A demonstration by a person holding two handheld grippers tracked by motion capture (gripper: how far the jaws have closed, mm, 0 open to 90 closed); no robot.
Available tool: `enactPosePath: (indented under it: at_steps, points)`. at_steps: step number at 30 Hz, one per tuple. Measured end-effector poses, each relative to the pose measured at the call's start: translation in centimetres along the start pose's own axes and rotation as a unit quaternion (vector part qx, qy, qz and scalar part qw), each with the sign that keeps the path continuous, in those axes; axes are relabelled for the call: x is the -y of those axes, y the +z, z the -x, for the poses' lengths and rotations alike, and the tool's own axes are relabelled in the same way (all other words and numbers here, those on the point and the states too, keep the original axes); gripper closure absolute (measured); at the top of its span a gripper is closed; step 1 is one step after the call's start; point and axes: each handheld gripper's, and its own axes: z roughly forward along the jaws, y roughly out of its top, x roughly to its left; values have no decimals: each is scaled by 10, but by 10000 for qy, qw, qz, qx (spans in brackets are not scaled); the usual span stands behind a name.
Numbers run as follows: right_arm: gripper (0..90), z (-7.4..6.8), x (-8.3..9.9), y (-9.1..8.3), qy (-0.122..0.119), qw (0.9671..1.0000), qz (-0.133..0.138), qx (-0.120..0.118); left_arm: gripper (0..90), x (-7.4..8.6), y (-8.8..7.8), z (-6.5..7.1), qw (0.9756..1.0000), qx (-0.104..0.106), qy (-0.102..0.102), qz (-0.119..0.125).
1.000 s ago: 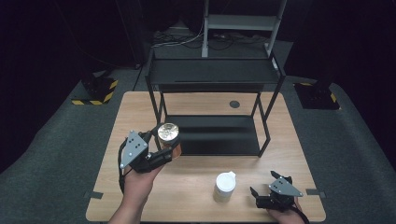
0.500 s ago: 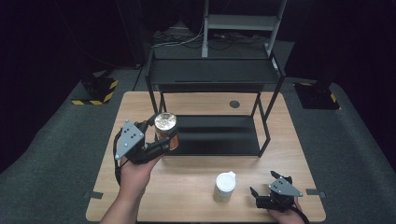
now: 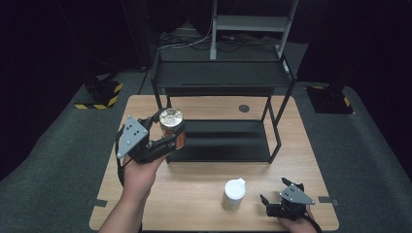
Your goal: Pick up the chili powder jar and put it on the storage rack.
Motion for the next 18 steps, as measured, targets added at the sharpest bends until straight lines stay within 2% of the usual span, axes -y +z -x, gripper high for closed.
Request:
enactPosePath:
  at_steps: [8,18]
  points:
    - [0,0,0,0,7,10000,10,1,342,-11,7,-3,10000,-36,10,35]
    - [0,0,1,0,18,10000,21,1,342,-33,24,-4,9999,-79,111,85]
